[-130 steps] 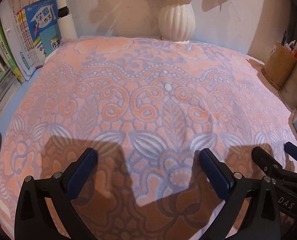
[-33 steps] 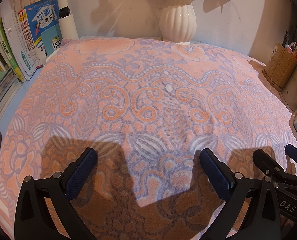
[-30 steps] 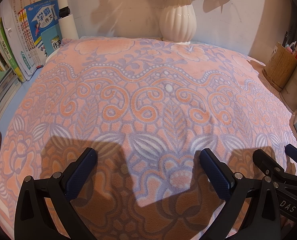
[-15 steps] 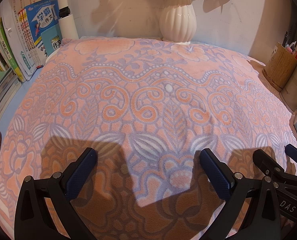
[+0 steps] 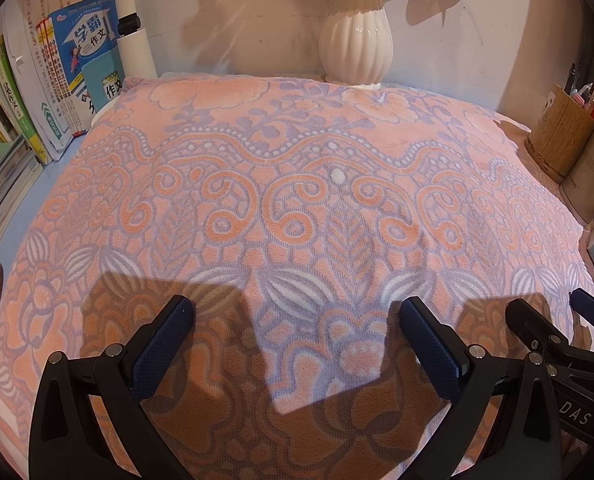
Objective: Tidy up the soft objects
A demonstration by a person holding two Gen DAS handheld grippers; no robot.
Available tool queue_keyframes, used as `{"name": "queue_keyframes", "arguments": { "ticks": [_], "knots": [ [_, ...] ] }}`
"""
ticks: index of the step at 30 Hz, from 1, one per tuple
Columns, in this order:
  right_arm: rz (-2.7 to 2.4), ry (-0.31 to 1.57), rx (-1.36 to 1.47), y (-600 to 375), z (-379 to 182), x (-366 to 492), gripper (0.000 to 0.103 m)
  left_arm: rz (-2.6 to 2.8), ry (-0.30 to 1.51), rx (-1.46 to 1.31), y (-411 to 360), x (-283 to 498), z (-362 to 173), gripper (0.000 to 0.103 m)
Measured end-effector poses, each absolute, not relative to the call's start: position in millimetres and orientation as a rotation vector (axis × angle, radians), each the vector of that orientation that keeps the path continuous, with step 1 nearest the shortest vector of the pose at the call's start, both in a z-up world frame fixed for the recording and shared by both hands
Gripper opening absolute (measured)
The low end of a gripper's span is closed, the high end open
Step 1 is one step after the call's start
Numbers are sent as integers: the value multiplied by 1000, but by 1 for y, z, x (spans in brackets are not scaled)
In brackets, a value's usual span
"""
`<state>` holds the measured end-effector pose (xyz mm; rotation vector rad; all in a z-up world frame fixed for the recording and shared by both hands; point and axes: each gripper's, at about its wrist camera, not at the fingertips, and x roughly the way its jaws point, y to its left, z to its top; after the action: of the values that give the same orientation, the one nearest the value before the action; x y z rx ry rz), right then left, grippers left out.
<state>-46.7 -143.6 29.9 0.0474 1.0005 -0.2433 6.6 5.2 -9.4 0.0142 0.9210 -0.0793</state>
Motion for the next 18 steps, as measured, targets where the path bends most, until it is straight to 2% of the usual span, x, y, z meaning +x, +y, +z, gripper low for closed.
{"name": "queue_keyframes", "arguments": {
  "ticks": [18],
  "knots": [
    [-243,1000,48,-143,30,-46,103,-78,919,5,6,6,-9,103]
  ]
}}
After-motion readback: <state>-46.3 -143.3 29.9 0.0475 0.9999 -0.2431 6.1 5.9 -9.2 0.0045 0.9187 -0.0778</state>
